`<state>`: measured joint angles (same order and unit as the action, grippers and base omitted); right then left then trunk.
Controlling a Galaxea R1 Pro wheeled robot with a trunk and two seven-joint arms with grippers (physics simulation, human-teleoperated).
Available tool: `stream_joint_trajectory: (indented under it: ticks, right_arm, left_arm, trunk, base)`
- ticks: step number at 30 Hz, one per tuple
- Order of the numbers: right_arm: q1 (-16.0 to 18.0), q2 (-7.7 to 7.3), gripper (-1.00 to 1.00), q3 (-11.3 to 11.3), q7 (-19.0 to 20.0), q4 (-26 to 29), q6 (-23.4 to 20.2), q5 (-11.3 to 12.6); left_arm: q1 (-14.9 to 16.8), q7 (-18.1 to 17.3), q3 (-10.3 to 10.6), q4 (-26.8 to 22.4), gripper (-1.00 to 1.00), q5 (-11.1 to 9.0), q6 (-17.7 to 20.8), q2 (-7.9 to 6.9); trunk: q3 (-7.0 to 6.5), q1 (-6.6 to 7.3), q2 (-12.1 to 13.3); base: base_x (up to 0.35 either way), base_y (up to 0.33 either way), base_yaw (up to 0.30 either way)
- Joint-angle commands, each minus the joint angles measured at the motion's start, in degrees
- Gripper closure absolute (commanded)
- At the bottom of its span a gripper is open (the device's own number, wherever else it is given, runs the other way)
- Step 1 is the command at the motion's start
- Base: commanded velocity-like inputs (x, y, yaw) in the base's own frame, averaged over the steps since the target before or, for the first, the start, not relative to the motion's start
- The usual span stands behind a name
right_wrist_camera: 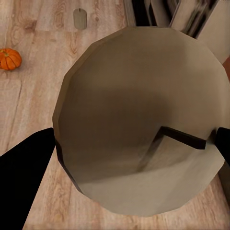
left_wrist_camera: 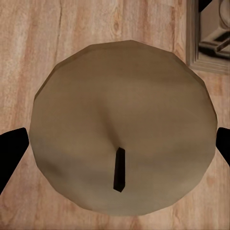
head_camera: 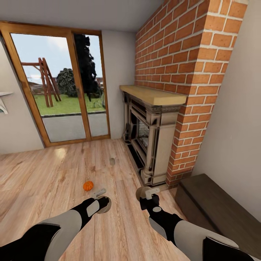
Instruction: Place each of the two pumpkins and all three candles from the living room inside a cabinet in the living room (use any cabinet), then make sure every cabinet is closed, and position the cauldron so it is next to a table in the living room.
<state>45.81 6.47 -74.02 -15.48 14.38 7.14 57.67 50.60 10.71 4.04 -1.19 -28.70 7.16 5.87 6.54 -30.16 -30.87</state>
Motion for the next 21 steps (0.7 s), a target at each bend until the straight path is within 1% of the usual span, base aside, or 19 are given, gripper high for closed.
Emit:
stream_joint_trajectory:
  ticks: [1,14,17,21]
  right_arm:
    - [0.05,0.01,1.0,-0.5,-0.25,0.04,0.24,0.61]
    - [0.01,0.08,1.0,-0.51,-0.25,0.04,0.24,0.61]
    - [0.03,0.11,1.0,-0.51,-0.25,0.04,0.24,0.61]
    - [-0.01,0.05,1.0,-0.51,-0.25,0.04,0.24,0.61]
  left_arm:
    - [0.02,0.36,0.44,-0.13,1.0,-0.39,0.32,0.01]
    - [-0.18,0.36,0.44,-0.13,1.0,-0.39,0.31,0.23]
    - [-0.32,0.35,0.44,-0.13,1.0,-0.39,-1.02,0.59]
    - [-0.33,0.25,0.44,-0.13,1.0,-0.39,-1.14,0.6]
  trunk:
    - [-0.08,0.2,0.32]
    - [-2.41,3.06,5.53]
    - [-2.95,3.71,6.74]
    - [-2.95,3.71,6.74]
  base:
    - [0.0,0.0,0.0]
    - [0.0,0.0,0.0]
    - [0.0,0.0,0.0]
    - [0.0,0.0,0.0]
